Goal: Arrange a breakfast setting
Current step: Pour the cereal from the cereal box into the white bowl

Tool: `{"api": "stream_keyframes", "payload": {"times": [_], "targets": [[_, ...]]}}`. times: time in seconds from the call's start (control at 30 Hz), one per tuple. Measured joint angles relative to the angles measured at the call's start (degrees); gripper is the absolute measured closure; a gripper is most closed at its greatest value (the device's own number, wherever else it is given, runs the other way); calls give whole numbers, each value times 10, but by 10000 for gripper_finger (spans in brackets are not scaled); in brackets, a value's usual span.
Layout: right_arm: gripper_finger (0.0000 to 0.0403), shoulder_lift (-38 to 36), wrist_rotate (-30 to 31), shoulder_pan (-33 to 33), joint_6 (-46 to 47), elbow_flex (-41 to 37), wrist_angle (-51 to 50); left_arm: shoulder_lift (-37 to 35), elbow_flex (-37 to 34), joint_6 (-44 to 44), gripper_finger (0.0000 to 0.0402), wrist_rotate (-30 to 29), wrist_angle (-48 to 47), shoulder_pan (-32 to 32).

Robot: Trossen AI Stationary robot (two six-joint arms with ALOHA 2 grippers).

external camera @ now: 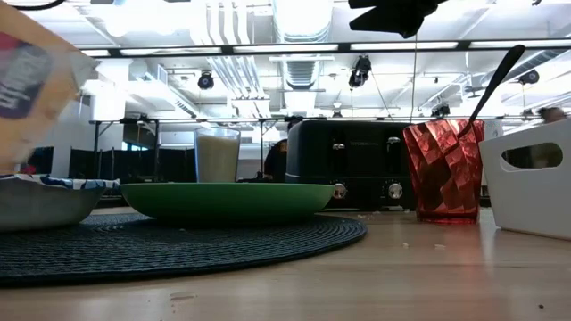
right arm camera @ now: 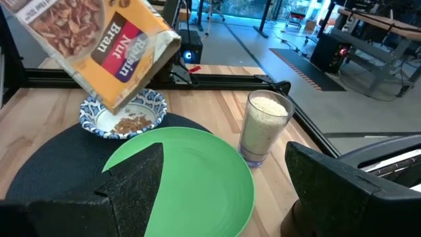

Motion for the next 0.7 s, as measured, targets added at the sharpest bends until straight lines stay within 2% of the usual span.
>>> {"api": "stream_keyframes", "payload": {"times": [0.1, 0.2, 0.3, 0.4, 0.5, 0.6, 0.7], "targets": [[94, 0, 0, 0, 1, 0, 0, -3, -6, -7, 400, -26, -4, 0], [94, 0, 0, 0, 0, 0, 0, 1, -2, -10, 400, 14, 16, 0], [94, 0, 0, 0, 0, 0, 0, -2, -4, -11, 400, -14, 10, 0], [94, 0, 0, 0, 0, 0, 0, 1, -1, -12, 400, 6, 10, 0], [94, 0, 0, 0, 0, 0, -1, -2, -3, -13, 400, -9, 5, 0], [94, 0, 0, 0, 0, 0, -1, 3, -4, -20, 400, 25, 9, 0], [94, 0, 0, 0, 0, 0, -2, -1, -3, -11, 400, 4, 9, 0]]}}
